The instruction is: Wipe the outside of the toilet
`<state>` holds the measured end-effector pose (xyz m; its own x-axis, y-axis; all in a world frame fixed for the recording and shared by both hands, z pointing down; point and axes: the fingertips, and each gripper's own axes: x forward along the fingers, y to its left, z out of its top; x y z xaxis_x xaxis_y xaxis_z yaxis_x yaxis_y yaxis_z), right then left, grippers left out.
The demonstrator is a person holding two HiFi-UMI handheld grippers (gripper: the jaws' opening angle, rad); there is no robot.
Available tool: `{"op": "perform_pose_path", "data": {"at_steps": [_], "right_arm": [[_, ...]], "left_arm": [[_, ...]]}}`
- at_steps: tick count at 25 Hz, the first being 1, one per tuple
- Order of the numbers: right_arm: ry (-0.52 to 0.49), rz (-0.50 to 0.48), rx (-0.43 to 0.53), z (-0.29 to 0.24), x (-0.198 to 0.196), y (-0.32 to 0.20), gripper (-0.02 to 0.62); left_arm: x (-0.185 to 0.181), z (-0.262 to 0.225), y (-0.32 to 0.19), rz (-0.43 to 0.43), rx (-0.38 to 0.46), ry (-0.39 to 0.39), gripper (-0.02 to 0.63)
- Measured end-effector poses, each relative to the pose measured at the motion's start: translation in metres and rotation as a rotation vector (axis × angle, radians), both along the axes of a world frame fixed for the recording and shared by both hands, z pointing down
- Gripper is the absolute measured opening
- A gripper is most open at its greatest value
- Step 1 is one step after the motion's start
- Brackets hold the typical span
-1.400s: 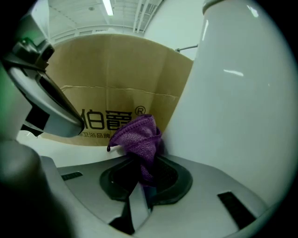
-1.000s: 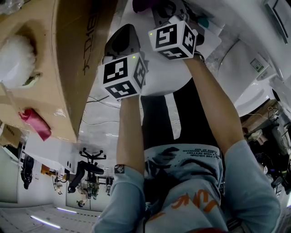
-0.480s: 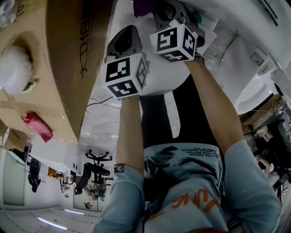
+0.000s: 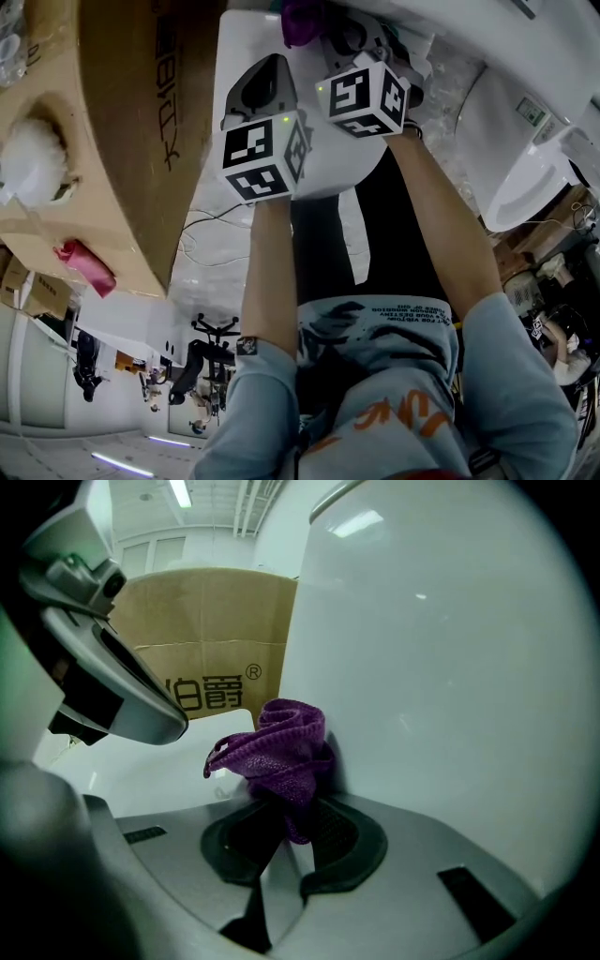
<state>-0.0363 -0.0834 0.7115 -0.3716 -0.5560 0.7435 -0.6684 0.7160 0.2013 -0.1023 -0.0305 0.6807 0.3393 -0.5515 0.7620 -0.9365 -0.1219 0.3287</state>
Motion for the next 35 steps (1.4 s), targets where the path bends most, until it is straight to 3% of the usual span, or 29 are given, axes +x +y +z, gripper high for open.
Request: {"op": "perform_pose_path", "data": {"at_steps": [19,35], "right_arm": [[0.009,0.13,-0.044,0.001,0.098,0.033,0.067],[-0.005,0.23,-0.071,0.003,0.156,0.053,0.069]], "left_arm": [[0.07,-0.007,0.004,0.11,0.002,-0.005,0.023],[0.116,-0.009,0.009,0.195,-0.003,-0.006,0.023]]}}
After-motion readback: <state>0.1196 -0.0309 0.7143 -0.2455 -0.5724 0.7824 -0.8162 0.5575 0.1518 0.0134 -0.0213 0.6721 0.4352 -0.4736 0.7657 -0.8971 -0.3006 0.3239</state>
